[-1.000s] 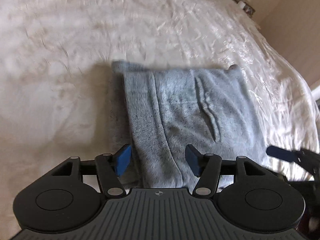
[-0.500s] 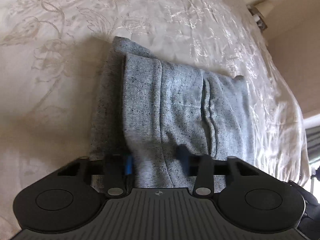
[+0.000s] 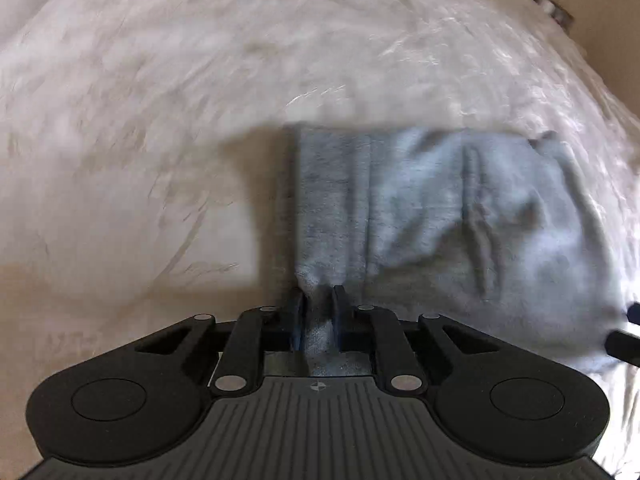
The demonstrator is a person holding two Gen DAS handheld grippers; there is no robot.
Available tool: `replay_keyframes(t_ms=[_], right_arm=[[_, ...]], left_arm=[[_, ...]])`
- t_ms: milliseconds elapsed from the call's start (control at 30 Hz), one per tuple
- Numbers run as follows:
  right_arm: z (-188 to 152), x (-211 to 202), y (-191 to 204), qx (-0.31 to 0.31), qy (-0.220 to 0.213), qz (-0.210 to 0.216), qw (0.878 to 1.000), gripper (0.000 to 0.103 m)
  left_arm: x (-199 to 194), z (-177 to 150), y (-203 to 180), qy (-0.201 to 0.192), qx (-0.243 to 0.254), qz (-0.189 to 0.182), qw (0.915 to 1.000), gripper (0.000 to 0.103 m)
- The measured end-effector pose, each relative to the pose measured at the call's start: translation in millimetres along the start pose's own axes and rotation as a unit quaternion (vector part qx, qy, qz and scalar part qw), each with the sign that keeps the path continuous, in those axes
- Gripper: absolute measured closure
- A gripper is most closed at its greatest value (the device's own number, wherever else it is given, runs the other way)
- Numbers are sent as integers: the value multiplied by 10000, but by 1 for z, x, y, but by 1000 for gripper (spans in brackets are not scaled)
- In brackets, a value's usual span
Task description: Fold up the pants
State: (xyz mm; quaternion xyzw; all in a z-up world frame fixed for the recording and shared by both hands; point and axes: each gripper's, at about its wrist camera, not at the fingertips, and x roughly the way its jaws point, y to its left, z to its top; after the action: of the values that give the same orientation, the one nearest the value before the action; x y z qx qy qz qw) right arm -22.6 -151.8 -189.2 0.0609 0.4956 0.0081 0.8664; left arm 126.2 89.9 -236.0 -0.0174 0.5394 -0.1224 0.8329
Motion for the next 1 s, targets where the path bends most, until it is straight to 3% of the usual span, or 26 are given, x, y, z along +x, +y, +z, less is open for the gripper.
replay_keyframes(t_ms=[67,167,233,300,367,467,533,600,667,867,1000], right_arm=[[4,0,-4,41,-22,18,10000,28],[11,2,-16,197,-110,-33,9997,24],[17,6,-26,437,-98,-22,9990,23],[25,11,-36,611,-121,-57,9980,22],[32,21,-44,753,-62,-14,9971,21],[41,41,-57,1022,168,210,9944,20],[43,53,-60,1040,305,256,9938,20],[44,64,-61,1002,435,298,9936,20],[42,75,-61,1026,587,423,9921,19],[33,100,-68,1369,690,800,9849,0],[33,116,-70,1511,729,969,9810,0]], left_arm=[[-8,6,8,-116,-289,-130,9994,87],[-18,14,12,49,-281,-328,9991,85],[-28,16,16,-54,-252,-443,9987,77],[-35,18,17,-161,-220,-487,9984,45],[-31,20,15,-157,-174,-676,9974,22],[-14,20,8,226,-31,-865,9960,21],[0,16,3,518,120,-772,9956,21],[17,13,2,764,97,-853,9934,6],[26,14,0,808,11,-981,9919,1],[41,24,-11,789,143,-1075,9910,0],[45,28,-10,737,30,-1166,9904,0]])
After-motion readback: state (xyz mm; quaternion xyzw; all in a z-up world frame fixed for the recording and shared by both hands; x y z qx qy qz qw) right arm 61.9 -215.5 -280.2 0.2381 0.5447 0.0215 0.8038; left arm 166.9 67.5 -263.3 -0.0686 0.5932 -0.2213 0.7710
